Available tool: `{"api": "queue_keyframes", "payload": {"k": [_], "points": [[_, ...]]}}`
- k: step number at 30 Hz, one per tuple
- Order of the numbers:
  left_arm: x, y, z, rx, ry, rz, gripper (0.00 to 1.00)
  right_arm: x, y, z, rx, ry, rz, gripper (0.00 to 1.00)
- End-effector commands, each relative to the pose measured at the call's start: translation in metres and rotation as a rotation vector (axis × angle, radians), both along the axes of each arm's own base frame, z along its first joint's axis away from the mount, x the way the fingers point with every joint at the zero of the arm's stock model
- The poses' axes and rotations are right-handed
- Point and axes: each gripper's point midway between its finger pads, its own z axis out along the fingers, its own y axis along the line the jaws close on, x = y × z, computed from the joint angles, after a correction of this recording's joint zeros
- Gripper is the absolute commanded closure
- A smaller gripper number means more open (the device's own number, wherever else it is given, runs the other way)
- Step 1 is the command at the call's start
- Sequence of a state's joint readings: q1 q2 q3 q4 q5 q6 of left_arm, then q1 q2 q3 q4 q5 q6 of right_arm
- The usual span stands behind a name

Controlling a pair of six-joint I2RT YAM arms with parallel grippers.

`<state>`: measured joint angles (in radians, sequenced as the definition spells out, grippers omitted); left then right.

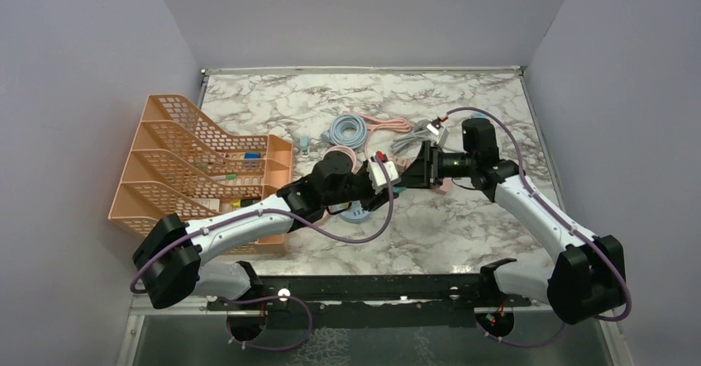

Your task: Insert the plug

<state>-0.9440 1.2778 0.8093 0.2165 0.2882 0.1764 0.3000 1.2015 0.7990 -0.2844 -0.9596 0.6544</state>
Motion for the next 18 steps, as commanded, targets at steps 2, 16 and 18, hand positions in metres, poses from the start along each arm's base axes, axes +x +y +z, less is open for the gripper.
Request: {"api": "queue_keyframes", "payload": {"k": [2, 16, 18], "points": [[-0.009, -0.011, 0.008, -0.023, -0.036, -0.053, 0.65, -0.003, 0.003, 0.002, 0.027, 0.003, 0.022, 0.63], [0.008, 0.02, -0.006, -0.016, 0.049, 0.193, 0.01, 0.05, -0.035, 0.005, -0.372, -0.511, 0.031, 0.99], [0.001, 0.029, -0.015, -0.002, 0.077, 0.198, 0.01, 0.061, -0.044, 0.015, -0.441, -0.593, 0.021, 0.99]]}}
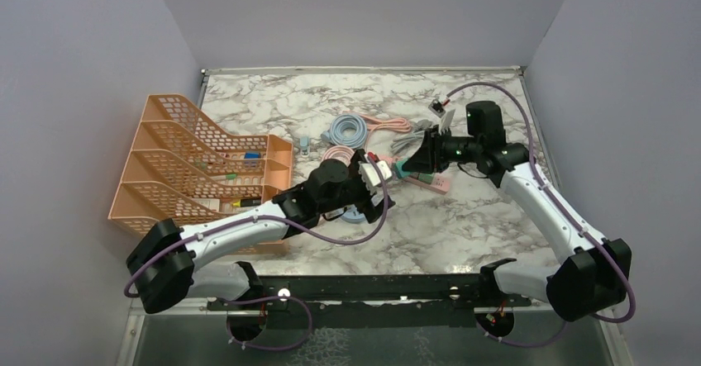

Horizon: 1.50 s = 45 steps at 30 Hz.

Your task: Insert the plug

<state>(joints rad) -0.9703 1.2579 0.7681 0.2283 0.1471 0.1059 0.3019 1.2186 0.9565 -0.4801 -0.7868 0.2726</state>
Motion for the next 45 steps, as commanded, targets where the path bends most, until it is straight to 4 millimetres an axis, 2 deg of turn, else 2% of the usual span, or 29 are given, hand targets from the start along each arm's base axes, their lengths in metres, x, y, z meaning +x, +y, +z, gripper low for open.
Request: {"api": "queue_keyframes", "payload": {"k": [1, 4, 5, 8, 11, 16, 19, 22, 28, 33, 39, 45], "points": [[-0.008, 0.024, -0.006, -0.01, 0.054, 0.08, 0.01, 0.033, -0.029, 0.017, -0.251, -0.318, 0.014, 0.99], [-0.018, 0.046, -0.015, -0.029, 0.1, 0.137, 0.01, 0.035, -0.04, 0.015, -0.345, -0.385, 0.06, 0.99], [-0.021, 0.056, -0.022, -0.028, 0.114, 0.159, 0.01, 0.035, -0.045, 0.009, -0.38, -0.396, 0.081, 0.99], [-0.025, 0.077, -0.022, -0.084, 0.137, 0.241, 0.01, 0.024, -0.058, -0.017, -0.486, -0.406, 0.195, 0.99], [-0.026, 0.091, -0.016, -0.151, 0.148, 0.299, 0.01, 0.019, -0.077, -0.041, -0.605, -0.364, 0.223, 0.99], [-0.024, 0.096, -0.007, -0.23, 0.172, 0.354, 0.01, 0.016, -0.107, -0.074, -0.774, -0.305, 0.239, 0.99], [-0.025, 0.092, -0.007, -0.247, 0.193, 0.344, 0.01, 0.023, -0.12, -0.086, -0.856, -0.32, 0.217, 0.99], [-0.028, 0.085, -0.009, -0.249, 0.211, 0.314, 0.01, 0.032, -0.121, -0.094, -0.875, -0.337, 0.219, 0.99], [-0.028, 0.08, -0.009, -0.247, 0.211, 0.295, 0.01, 0.051, -0.109, -0.1, -0.838, -0.388, 0.237, 0.99], [-0.028, 0.082, -0.006, -0.253, 0.198, 0.293, 0.01, 0.058, -0.115, -0.108, -0.855, -0.378, 0.282, 0.99], [-0.029, 0.084, -0.006, -0.252, 0.191, 0.294, 0.01, 0.07, -0.118, -0.106, -0.878, -0.407, 0.303, 0.99], [-0.027, 0.081, -0.008, -0.247, 0.191, 0.293, 0.01, 0.066, -0.109, -0.105, -0.833, -0.432, 0.378, 0.99]]}}
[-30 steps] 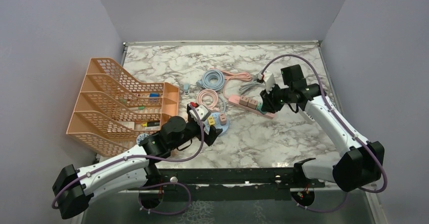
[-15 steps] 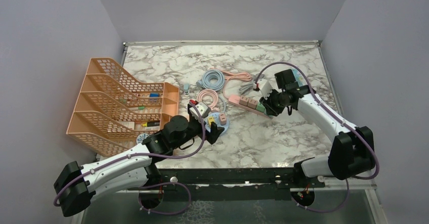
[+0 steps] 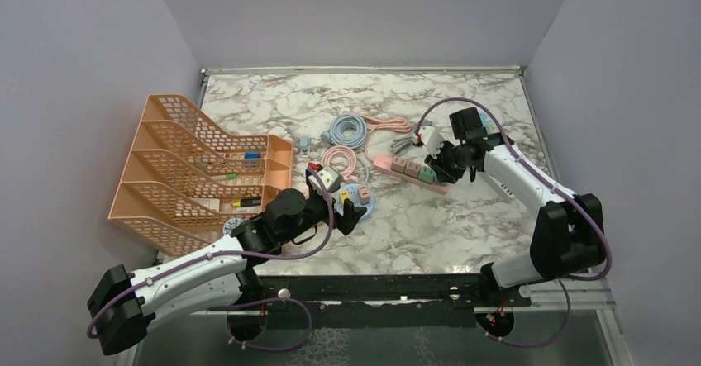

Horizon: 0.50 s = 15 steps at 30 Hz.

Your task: Insert the plug

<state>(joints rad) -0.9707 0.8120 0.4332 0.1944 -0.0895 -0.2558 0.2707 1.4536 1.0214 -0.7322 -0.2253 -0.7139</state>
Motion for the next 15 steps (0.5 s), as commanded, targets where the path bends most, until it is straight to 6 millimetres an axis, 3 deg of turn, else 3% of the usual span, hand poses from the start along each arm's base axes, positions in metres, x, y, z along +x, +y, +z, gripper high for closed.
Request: {"api": "queue_keyframes", "payload": {"k": [1, 8, 15], "points": [[-0.001, -0.005, 0.006, -0.027, -0.02, -0.02, 0.01, 0.007, 0.011, 0.007, 0.041, -0.025, 0.093, 0.99], [0.0, -0.007, 0.007, -0.024, -0.023, -0.028, 0.01, -0.009, 0.022, -0.004, 0.097, 0.047, 0.158, 0.99], [0.001, -0.009, 0.006, -0.017, -0.028, -0.033, 0.01, -0.016, 0.014, -0.026, 0.054, 0.077, 0.171, 0.99]]}}
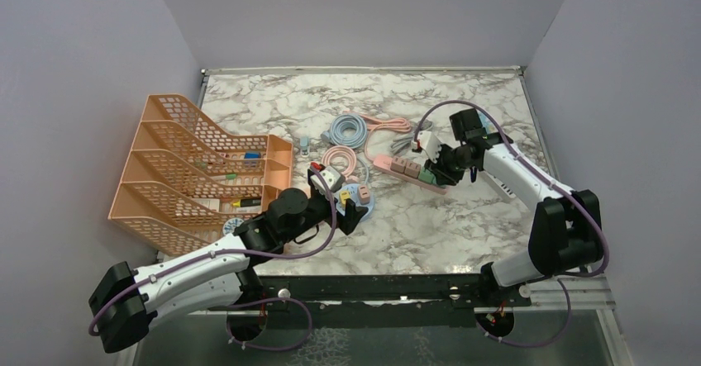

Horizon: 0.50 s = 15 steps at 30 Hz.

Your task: Insert the plug

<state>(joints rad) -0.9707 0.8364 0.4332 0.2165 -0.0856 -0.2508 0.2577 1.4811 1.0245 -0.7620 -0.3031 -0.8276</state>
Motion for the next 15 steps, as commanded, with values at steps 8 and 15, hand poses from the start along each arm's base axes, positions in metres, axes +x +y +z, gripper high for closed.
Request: {"api": "queue_keyframes", "payload": {"k": [8, 15], "points": [[-0.001, -0.006, 0.009, -0.022, -0.032, -0.028, 0.01, -0.006, -0.003, -0.04, -0.029, 0.056, 0.047, 0.99], [0.0, -0.002, 0.01, -0.013, -0.031, -0.015, 0.01, -0.008, -0.007, -0.068, -0.013, 0.081, 0.049, 0.99]]}}
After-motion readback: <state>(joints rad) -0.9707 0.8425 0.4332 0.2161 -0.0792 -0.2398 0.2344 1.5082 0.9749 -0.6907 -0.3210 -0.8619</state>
